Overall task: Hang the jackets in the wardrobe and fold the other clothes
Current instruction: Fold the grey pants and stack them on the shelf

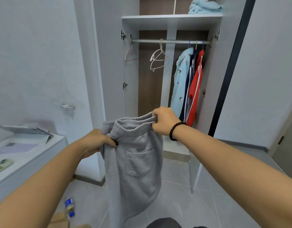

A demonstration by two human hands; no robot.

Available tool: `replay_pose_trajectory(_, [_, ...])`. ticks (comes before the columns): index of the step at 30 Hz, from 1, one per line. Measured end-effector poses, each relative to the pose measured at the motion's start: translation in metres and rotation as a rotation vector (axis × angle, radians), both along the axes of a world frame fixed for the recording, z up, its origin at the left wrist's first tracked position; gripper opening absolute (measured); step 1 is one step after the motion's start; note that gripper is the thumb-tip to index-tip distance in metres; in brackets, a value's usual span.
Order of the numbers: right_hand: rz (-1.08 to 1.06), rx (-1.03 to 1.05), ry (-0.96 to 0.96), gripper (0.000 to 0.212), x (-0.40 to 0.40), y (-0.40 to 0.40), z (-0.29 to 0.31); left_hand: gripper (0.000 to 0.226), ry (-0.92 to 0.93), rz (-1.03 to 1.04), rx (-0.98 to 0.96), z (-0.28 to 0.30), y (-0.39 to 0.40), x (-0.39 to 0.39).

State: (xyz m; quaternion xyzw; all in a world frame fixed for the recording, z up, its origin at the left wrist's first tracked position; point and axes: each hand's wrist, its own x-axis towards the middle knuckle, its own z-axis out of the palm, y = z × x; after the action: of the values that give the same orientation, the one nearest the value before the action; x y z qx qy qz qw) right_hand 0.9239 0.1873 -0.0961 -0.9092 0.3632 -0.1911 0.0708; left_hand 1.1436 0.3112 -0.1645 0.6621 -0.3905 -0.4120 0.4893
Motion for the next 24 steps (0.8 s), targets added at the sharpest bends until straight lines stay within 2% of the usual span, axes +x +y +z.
replay_pose_trajectory(3, [-0.009, 0.074, -0.088, 0.011, 0.003, 0.005, -0.006, 0.034, 0.005, -0.015, -0.061, 0.004, 0.019, -0.006])
replay_pose_trajectory(6, [-0.062, 0.218, -0.262, 0.018, -0.002, 0.009, -0.007, 0.041, -0.011, -0.097, -0.119, 0.013, 0.038, -0.03])
replay_pose_trajectory(8, [-0.095, 0.354, -0.367, 0.022, -0.012, 0.013, -0.006, 0.044, -0.033, -0.128, -0.133, 0.018, 0.046, -0.055])
replay_pose_trajectory(11, [-0.201, 0.501, -0.38, 0.015, -0.037, 0.025, -0.003, 0.047, -0.104, -0.204, -0.125, 0.021, 0.053, -0.104])
replay_pose_trajectory(13, [-0.186, 0.638, -0.425, 0.024, -0.064, 0.035, -0.006, 0.04, -0.161, -0.286, -0.125, 0.017, 0.055, -0.145])
replay_pose_trajectory(14, [-0.178, 0.791, -0.466, 0.028, -0.079, 0.042, -0.01, 0.035, -0.179, -0.323, -0.127, 0.011, 0.055, -0.166])
replay_pose_trajectory(16, [-0.117, 0.94, -0.362, 0.031, -0.108, 0.049, -0.026, 0.024, -0.19, -0.378, -0.147, -0.006, 0.052, -0.209])
replay_pose_trajectory(18, [-0.12, 0.984, -0.239, 0.05, -0.143, 0.057, -0.05, 0.014, -0.194, -0.445, -0.149, -0.028, 0.048, -0.253])
replay_pose_trajectory(19, [-0.131, 0.988, -0.197, 0.049, -0.162, 0.06, -0.062, 0.011, -0.2, -0.485, -0.146, -0.04, 0.047, -0.275])
replay_pose_trajectory(21, [-0.159, 1.001, -0.192, 0.044, -0.206, 0.061, -0.09, 0.024, -0.221, -0.548, -0.147, -0.067, 0.045, -0.314])
replay_pose_trajectory(24, [-0.265, 1.154, -0.354, 0.067, -0.269, 0.07, -0.134, 0.03, -0.214, -0.591, -0.138, -0.106, 0.048, -0.363])
